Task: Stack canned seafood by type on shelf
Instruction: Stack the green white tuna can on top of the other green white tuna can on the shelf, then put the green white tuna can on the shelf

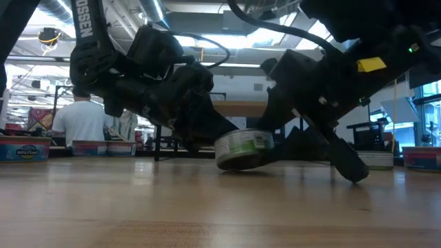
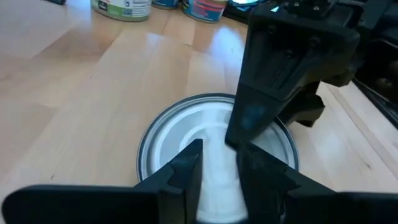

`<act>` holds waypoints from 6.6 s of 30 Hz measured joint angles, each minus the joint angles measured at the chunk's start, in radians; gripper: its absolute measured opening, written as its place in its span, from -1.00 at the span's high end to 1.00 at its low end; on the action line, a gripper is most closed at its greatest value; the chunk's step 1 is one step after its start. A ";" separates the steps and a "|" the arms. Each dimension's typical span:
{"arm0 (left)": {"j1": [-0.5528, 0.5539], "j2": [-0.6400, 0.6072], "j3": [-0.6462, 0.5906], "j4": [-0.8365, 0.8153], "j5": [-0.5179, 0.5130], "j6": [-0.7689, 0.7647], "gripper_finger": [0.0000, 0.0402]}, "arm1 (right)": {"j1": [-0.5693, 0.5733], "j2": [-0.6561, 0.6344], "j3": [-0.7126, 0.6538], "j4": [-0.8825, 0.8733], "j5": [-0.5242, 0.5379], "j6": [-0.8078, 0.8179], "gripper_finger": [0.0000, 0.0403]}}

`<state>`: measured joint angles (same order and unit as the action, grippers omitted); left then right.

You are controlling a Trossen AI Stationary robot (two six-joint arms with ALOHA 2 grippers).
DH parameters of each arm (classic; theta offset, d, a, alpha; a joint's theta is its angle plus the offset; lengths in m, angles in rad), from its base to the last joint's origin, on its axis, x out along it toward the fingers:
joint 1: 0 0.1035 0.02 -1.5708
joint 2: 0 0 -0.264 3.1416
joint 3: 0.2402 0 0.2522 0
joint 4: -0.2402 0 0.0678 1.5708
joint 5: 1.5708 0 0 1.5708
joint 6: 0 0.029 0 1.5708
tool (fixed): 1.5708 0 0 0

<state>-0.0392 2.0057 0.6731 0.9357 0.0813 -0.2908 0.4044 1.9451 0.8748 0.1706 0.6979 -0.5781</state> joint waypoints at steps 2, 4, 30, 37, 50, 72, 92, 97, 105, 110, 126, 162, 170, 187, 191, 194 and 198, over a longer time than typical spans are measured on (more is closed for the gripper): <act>-0.001 -0.026 0.000 -0.025 0.002 0.029 0.50 | 0.002 -0.011 0.000 -0.001 -0.001 0.025 0.28; -0.003 -0.063 -0.001 -0.064 0.008 0.059 0.50 | 0.008 -0.036 0.000 -0.008 -0.001 0.058 0.28; -0.072 -0.804 0.002 -1.080 -0.403 0.263 0.50 | -0.234 -0.413 0.126 -0.111 -0.043 -0.196 0.28; -0.079 -0.875 -0.025 -1.225 -0.409 0.169 0.50 | -0.379 -0.346 0.280 -0.109 -0.154 -0.301 0.28; -0.088 -0.903 -0.119 -1.220 -0.408 0.061 0.50 | -0.579 -0.103 0.540 -0.067 -0.362 -0.427 0.28; -0.087 -0.904 -0.119 -1.218 -0.408 0.065 0.50 | -0.637 -0.044 0.571 -0.067 -0.446 -0.378 -0.44; -0.087 -0.904 -0.118 -1.217 -0.408 0.056 0.50 | -0.635 -0.045 0.646 -0.180 -0.438 -0.144 -0.75; -0.087 -0.904 -0.118 -1.217 -0.408 0.056 0.50 | -0.655 -0.045 0.646 -0.191 -0.440 -0.046 -0.75; -0.087 -0.904 -0.118 -1.217 -0.408 0.050 0.50 | -0.660 -0.045 0.646 -0.208 -0.438 0.050 -0.75; -0.087 -0.904 -0.118 -1.217 -0.408 0.050 0.50 | -0.659 -0.045 0.646 -0.210 -0.379 0.096 -0.75; -0.087 -0.904 -0.117 -1.217 -0.408 0.041 0.50 | -0.651 -0.045 0.645 -0.261 -0.362 0.088 -0.74; -0.169 -0.903 -0.171 -1.331 -0.402 -0.101 0.50 | -0.387 -0.057 0.381 -0.097 -0.850 0.227 -0.20; -0.135 -0.897 -0.192 -1.296 -0.388 -0.163 0.43 | -0.331 0.026 0.327 -0.027 -0.776 0.312 -0.17; -0.159 -0.550 -0.192 -0.708 -0.379 0.006 -0.16 | -0.290 0.003 0.327 -0.345 -0.776 0.384 -0.17; -0.159 -0.437 -0.189 -0.598 -0.379 0.027 -0.16 | -0.231 -0.061 0.328 -0.495 -0.700 0.459 -0.17; -0.154 -0.377 -0.174 -0.558 -0.379 0.029 -0.16 | -0.193 -0.117 0.329 -0.666 -0.565 0.498 -0.17; -0.157 -0.333 -0.149 -0.547 -0.379 0.009 -0.16 | -0.179 -0.196 0.313 -0.868 -0.383 0.582 -0.17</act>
<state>-0.1965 1.6725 0.5239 0.3883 -0.2979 -0.2814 0.2253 1.7495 1.1882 -0.6977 0.3145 0.0042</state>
